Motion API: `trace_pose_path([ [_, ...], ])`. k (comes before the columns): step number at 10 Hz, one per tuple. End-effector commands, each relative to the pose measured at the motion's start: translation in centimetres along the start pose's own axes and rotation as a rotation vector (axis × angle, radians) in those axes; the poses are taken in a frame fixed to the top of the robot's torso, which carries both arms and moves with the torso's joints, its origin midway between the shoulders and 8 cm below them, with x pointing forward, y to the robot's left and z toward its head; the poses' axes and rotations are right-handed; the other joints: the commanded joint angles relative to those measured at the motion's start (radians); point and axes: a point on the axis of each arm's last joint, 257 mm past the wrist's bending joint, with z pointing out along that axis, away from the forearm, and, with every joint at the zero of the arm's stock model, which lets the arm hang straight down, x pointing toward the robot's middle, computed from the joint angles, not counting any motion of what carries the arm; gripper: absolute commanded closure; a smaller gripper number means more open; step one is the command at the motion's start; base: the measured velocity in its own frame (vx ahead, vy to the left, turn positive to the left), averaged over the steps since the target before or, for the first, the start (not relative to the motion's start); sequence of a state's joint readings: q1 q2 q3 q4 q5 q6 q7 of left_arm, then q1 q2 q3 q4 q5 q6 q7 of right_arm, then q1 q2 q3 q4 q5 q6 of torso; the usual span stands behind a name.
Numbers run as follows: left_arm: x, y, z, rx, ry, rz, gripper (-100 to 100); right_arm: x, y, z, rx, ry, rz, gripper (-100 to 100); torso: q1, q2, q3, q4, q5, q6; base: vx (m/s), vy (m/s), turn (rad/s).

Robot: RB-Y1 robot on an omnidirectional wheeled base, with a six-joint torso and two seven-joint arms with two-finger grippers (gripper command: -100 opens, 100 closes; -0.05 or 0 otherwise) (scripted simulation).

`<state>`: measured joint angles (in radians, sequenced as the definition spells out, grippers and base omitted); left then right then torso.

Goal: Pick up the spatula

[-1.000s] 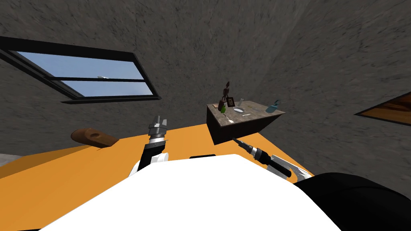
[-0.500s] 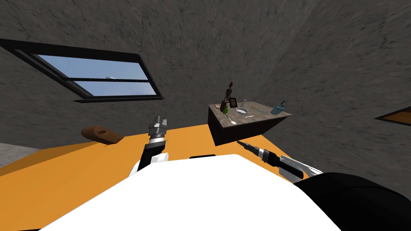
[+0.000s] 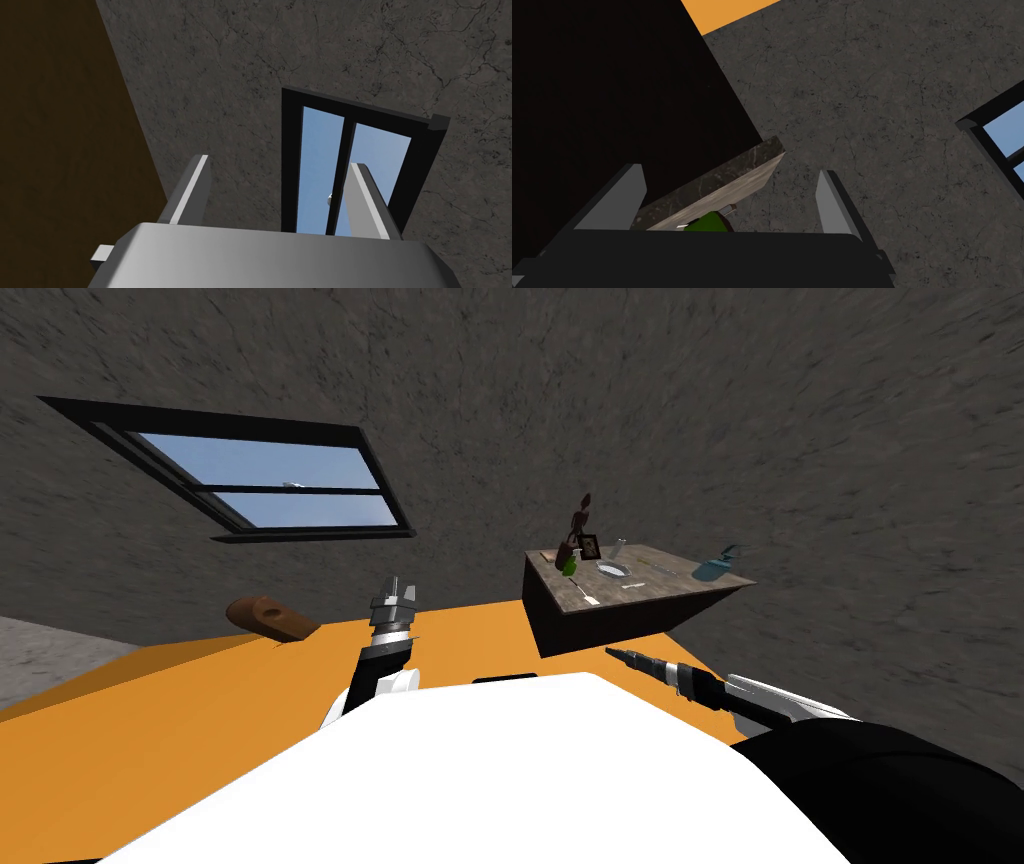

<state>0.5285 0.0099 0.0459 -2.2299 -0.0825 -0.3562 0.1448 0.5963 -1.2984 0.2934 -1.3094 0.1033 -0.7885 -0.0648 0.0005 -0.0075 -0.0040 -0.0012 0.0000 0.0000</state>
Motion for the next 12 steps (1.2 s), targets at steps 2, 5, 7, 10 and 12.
trace_pose_path([
  [2,0.0,0.0,0.0,0.0,0.0,0.0,0,0.4,-3.3,-2.7,0.089,0.072,-0.047,-100,0.002,-0.004,-0.002,-0.001,0.0,0.0,0.165,0.038,0.108],
  [5,0.0,0.0,0.0,0.0,0.0,0.0,0,0.5,-7.1,-6.1,0.196,0.157,-0.099,-100,0.0,-0.006,-0.004,-0.001,0.0,0.0,0.158,0.013,0.095],
  [7,0.0,0.0,0.0,0.0,0.0,0.0,0,0.3,-10.2,-9.4,0.291,0.229,-0.143,-100,0.001,-0.004,-0.002,-0.001,0.0,0.0,0.186,0.037,0.111],
  [10,0.0,0.0,0.0,0.0,0.0,0.0,0,0.1,-12.5,-12.3,0.372,0.288,-0.175,-100,0.002,-0.01,-0.006,-0.003,0.0,0.0,0.244,0.029,0.072],
  [12,0.0,0.0,0.0,0.0,0.0,0.0,0,0.1,-13.5,-13.6,0.406,0.313,-0.187,-100,0.0,-0.002,-0.002,-0.001,0.0,0.0,0.11,0.011,0.045],
])
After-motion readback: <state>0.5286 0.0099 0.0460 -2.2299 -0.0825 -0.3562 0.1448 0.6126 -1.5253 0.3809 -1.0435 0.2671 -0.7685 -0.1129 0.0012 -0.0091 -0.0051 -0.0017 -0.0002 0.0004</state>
